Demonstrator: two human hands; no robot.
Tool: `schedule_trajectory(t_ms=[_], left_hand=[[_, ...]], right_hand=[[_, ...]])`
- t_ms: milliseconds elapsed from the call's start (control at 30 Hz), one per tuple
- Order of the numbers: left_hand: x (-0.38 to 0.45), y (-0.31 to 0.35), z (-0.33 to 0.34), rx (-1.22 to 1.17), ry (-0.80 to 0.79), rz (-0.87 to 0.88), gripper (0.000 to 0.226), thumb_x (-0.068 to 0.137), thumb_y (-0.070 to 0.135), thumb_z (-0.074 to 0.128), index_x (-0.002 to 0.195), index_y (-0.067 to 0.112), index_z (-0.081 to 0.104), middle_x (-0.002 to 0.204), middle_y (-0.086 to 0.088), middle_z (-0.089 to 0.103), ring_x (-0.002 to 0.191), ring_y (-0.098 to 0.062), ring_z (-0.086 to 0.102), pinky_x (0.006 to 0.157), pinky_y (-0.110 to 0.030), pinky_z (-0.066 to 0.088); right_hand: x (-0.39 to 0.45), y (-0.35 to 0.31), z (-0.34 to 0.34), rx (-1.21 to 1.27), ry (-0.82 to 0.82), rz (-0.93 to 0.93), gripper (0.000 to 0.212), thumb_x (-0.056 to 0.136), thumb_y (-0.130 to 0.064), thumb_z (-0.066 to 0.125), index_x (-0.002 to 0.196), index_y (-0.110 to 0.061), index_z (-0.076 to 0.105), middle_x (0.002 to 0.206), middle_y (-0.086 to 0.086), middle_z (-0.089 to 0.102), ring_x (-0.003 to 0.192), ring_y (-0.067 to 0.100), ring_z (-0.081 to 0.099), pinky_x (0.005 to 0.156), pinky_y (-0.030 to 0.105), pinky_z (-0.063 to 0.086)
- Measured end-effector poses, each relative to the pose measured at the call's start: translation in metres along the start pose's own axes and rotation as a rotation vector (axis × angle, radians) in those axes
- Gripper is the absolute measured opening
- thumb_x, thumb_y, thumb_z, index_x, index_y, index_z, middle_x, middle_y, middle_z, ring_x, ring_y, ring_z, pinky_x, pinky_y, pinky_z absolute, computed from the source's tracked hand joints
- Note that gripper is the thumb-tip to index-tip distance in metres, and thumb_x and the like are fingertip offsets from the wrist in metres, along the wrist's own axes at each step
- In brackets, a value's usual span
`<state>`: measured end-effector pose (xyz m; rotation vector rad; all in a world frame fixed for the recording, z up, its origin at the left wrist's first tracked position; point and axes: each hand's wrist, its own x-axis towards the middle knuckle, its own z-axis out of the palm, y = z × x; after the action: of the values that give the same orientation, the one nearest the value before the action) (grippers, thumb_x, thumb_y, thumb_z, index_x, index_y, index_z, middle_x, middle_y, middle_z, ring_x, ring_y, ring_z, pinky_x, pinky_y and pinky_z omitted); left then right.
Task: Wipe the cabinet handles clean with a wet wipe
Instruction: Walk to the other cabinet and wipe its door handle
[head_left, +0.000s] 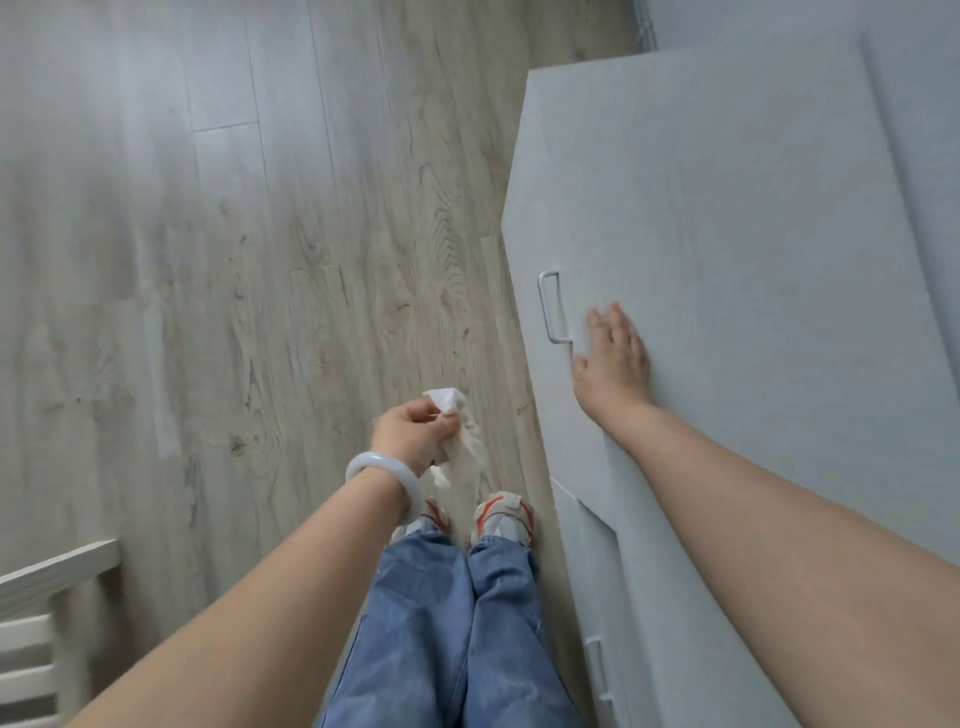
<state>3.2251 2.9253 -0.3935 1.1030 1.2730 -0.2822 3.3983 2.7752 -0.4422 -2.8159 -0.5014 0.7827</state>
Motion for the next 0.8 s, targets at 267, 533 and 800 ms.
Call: schedule_trajectory(t_ms=[267, 533, 800], left_hand=[[-0.120, 0.026, 0.006, 0.087, -0.101, 0.050, 0.014, 0.090, 0.003, 0.061, 0.095, 0.011, 0.072, 0.092, -0.016, 0.073, 0.083, -0.030, 0.067, 0.072, -0.037, 0.055], [-0.189, 0.109, 0.051, 0.122, -0.266, 0.250, 0.015, 0.081, -0.001, 0.070, 0.093, 0.006, 0.073, 0.083, -0.021, 0.071, 0.071, -0.026, 0.066, 0.072, -0.044, 0.055], [-0.259, 0.164, 0.111, 0.282, -0.590, 0.495, 0.012, 0.087, -0.009, 0.059, 0.096, -0.007, 0.067, 0.074, -0.019, 0.069, 0.059, -0.023, 0.068, 0.057, -0.028, 0.059]], right_hand=[[-0.150, 0.008, -0.082, 0.473, -0.244, 0.226, 0.034, 0.100, -0.024, 0.040, 0.069, -0.018, 0.053, 0.075, -0.001, 0.056, 0.083, 0.023, 0.055, 0.065, 0.028, 0.033], [-0.222, 0.037, -0.213, 0.849, 0.055, 0.357, 0.033, 0.099, -0.024, 0.039, 0.094, -0.005, 0.066, 0.090, 0.004, 0.065, 0.084, 0.019, 0.062, 0.078, 0.029, 0.047], [-0.312, 0.061, -0.316, 0.876, 0.439, 0.408, 0.032, 0.099, -0.032, 0.041, 0.098, -0.012, 0.066, 0.101, 0.000, 0.069, 0.096, 0.017, 0.064, 0.089, 0.029, 0.048]])
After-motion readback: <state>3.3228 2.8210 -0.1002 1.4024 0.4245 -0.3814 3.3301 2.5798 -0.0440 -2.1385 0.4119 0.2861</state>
